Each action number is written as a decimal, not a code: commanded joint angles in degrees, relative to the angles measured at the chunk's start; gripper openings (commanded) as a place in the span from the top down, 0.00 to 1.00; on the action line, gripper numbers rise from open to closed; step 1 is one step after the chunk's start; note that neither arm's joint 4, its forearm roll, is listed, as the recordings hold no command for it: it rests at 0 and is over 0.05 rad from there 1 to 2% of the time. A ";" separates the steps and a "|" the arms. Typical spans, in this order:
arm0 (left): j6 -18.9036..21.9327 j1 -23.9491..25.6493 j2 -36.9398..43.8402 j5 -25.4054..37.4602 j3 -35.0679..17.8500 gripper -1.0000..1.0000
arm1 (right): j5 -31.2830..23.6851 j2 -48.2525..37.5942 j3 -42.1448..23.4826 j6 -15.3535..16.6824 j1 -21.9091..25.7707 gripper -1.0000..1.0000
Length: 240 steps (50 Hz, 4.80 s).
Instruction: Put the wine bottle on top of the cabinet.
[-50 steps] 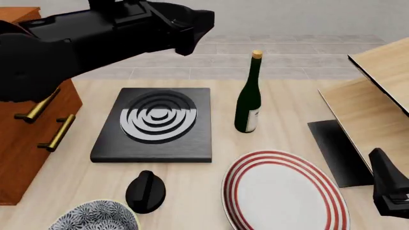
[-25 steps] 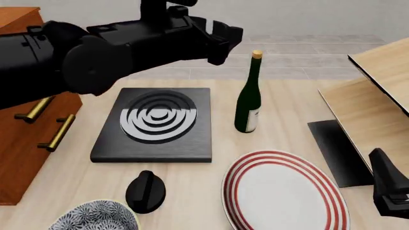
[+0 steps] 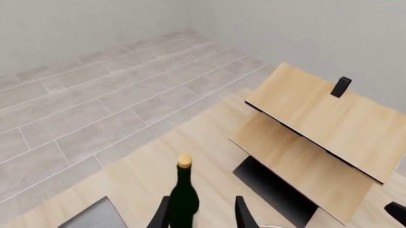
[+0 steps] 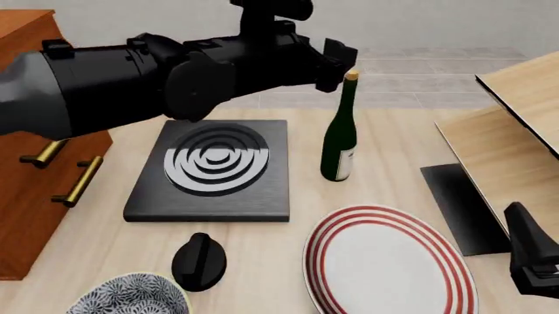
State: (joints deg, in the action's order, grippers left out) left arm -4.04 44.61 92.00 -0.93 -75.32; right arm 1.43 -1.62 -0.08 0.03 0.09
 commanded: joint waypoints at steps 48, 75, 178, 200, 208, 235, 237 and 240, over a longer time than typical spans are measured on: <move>0.26 0.35 13.98 -2.75 -8.34 0.00 | 0.81 -0.84 0.00 -0.03 0.02 0.00; 1.81 -0.43 20.09 -0.82 -14.21 0.00 | 1.09 -1.10 0.03 -0.03 0.04 0.00; 3.86 -2.77 32.06 12.59 -35.15 1.00 | -0.08 0.03 -0.07 0.04 0.09 0.00; 3.88 -1.08 27.15 7.83 -33.22 1.00 | -0.09 0.06 -0.07 0.04 0.08 0.00; 4.64 -0.69 25.06 7.16 -32.67 1.00 | -0.09 0.06 -0.07 0.03 0.10 0.00; 6.71 2.73 24.75 8.33 -38.42 1.00 | -0.08 0.03 -0.07 0.03 0.09 0.00; 6.56 2.68 25.43 9.62 -40.46 1.00 | -0.07 0.01 -0.07 0.03 0.10 0.00; 6.85 2.86 25.80 10.81 -42.42 1.00 | -0.07 0.02 -0.07 0.03 0.09 0.00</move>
State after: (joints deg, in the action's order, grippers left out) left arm 1.87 47.08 116.87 6.86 -110.94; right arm 1.35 -1.59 -0.16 0.06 0.18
